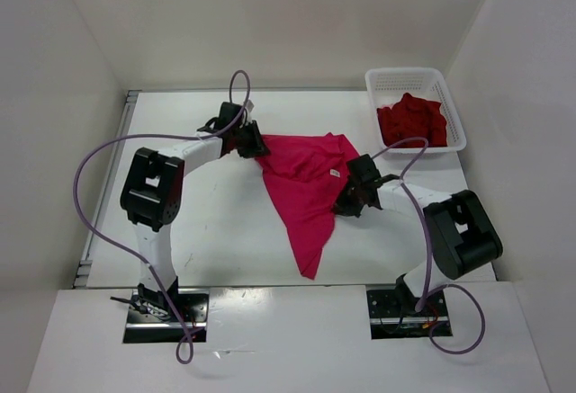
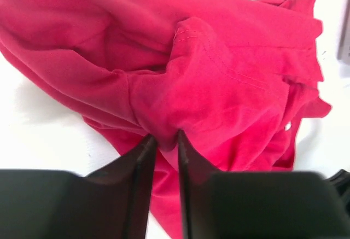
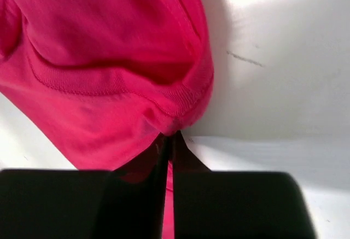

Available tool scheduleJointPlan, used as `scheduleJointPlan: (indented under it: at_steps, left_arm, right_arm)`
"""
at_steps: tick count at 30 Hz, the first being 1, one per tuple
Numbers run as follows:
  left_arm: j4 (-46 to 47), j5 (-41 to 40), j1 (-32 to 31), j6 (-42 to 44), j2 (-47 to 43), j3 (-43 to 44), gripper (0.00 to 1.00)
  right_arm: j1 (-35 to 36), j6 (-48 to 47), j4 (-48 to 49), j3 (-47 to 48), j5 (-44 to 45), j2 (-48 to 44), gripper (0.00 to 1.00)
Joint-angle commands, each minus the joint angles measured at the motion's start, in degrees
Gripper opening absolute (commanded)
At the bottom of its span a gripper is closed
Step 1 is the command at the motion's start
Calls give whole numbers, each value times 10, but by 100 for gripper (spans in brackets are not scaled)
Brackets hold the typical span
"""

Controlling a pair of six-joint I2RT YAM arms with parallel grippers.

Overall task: Fold and stack the t-shirts
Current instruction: Move the tshirt to the center of the board, then flatten out the tshirt

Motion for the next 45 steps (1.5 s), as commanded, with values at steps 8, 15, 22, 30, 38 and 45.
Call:
scheduleJointPlan:
  at_steps: [8,15,22,30,38,45]
  left_arm:
    - [-8,33,48,-18,-162,5,10]
    - [-50,86,222,-47,-354,43,6]
    - [-40,148,247,-63,-396,-58,9]
    - [-82,128,260,-29,-431,-115,49]
    - [-93,147,265,-24,-380,-61,55]
    - [-154,35,189,68,-385,-126,62]
  right_arm:
    - [13,-116,-146,241,84,-137,0]
    - [44,-192,-266,544,27,-125,0]
    - [142,-193,-302,847,-46,-21,0]
    - [160,-61,-172,1197,-222,206,0]
    - [51,-133,-182,894,-62,114,0]
    - [-27,-134,-110,593,39,115,0]
